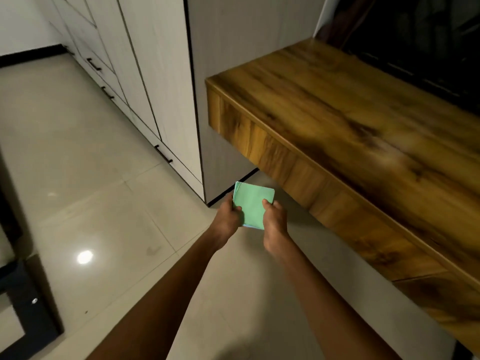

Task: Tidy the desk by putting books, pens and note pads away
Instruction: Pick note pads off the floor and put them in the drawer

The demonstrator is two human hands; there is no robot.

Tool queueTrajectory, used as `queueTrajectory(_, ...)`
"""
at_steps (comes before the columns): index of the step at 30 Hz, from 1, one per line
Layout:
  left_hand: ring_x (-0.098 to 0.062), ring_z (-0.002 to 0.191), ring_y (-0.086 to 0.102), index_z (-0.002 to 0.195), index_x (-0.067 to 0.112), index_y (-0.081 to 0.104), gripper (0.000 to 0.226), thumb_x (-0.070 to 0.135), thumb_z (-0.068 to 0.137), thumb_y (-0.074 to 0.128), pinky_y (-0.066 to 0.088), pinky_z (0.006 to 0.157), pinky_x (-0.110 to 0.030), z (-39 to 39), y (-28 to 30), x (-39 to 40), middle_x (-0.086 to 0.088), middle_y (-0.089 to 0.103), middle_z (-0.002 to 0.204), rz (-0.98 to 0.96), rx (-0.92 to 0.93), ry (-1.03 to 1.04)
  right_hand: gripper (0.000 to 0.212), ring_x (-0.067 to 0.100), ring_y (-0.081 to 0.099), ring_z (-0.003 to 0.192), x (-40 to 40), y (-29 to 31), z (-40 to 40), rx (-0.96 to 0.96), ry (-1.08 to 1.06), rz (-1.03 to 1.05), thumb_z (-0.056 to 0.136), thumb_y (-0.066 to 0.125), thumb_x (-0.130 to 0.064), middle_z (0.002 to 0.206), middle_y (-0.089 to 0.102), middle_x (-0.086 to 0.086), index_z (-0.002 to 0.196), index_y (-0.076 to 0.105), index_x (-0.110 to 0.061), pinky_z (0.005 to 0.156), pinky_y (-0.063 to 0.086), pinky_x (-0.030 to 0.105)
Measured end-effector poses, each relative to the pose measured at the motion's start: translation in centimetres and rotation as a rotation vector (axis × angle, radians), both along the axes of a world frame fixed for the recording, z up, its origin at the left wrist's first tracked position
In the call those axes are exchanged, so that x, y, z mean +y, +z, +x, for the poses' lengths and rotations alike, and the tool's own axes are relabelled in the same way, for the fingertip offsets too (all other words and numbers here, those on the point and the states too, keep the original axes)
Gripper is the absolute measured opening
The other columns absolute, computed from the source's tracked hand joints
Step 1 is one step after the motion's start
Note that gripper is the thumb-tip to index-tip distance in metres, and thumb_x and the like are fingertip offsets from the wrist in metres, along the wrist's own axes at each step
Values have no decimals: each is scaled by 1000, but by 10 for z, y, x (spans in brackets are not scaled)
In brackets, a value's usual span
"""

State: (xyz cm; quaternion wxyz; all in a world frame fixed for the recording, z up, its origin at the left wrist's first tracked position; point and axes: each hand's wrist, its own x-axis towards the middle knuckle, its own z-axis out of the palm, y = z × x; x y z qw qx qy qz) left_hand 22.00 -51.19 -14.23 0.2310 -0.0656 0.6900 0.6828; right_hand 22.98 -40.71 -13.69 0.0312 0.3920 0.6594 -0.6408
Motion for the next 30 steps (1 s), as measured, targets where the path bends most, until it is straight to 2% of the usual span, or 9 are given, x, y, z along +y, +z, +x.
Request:
queueTrajectory(4, -23, 102, 53, 122, 4, 33, 30, -6, 95, 32, 53, 84, -41, -19, 23, 17, -11, 49, 116, 5, 30, -32, 32, 29, 60, 108, 23, 32, -12, 79, -10, 39, 98, 46, -15, 124, 61, 14, 128, 55, -4, 88, 48, 35)
queueTrajectory(7, -18, 93, 57, 113, 10, 42, 21, -2, 97, 37, 54, 75, -32, -34, 43, 25, -4, 56, 103, 53, 108, -72, 30, 27, 62, 100, 39, 50, -23, 110, -95, 20, 97, 50, -16, 118, 64, 8, 123, 60, -6, 90, 51, 37)
queueTrajectory(10, -17, 79, 62, 113, 1, 56, 20, 5, 94, 52, 57, 59, -31, -58, 61, 33, -4, 61, 95, -18, 196, -93, 27, 31, 61, 110, 52, 67, -37, 90, -219, -35, 95, 53, -15, 122, 62, 13, 120, 60, -6, 97, 49, 44)
queueTrajectory(13, -14, 59, 53, 109, 0, 63, 25, 11, 87, 65, 46, 42, -19, -83, 77, 40, -7, 59, 88, -140, 238, -120, 26, 31, 62, 105, 59, 88, -49, 98, -325, 3, 94, 55, -13, 123, 62, 17, 117, 60, -1, 85, 50, 37)
queueTrajectory(17, -14, 54, 52, 103, 0, 66, 20, 11, 85, 67, 53, 56, -34, -107, 96, 50, -3, 57, 73, -159, 183, -128, 25, 23, 52, 91, 64, 107, -60, 44, -343, -42, 98, 46, -9, 118, 59, 12, 119, 54, 2, 73, 45, 35)
queueTrajectory(20, -14, 44, 52, 87, 1, 67, 9, 10, 85, 68, 55, 65, -43, -120, 102, 57, -1, 54, 61, -173, 178, -169, 26, 26, 55, 90, 70, 112, -64, -45, -325, -18, 94, 53, -10, 120, 60, 18, 118, 56, 0, 54, 45, 31)
queueTrajectory(25, -14, 45, 52, 106, -3, 58, 21, 8, 88, 63, 47, 36, -23, -133, 114, 81, -10, 58, 77, -143, 82, -281, 9, 15, 55, 62, 100, 117, -63, -19, -411, 73, 89, 61, -7, 97, 59, 13, 80, 58, -9, 57, 55, 24)
queueTrajectory(28, -18, 48, 56, 108, -7, 55, 25, 6, 88, 62, 50, 36, -23, -142, 118, 104, -24, 63, 101, -137, 82, -338, 4, 16, 54, 58, 121, 118, -67, -45, -504, 138, 88, 62, -6, 91, 61, 13, 86, 64, -3, 59, 54, 25)
queueTrajectory(30, -16, 45, 60, 113, -9, 55, 32, 5, 86, 65, 54, 40, -28, -149, 117, 116, -25, 64, 104, -168, 109, -349, 5, 13, 52, 60, 132, 112, -74, -14, -487, 94, 90, 59, -5, 88, 58, 10, 87, 63, -7, 50, 52, 19)
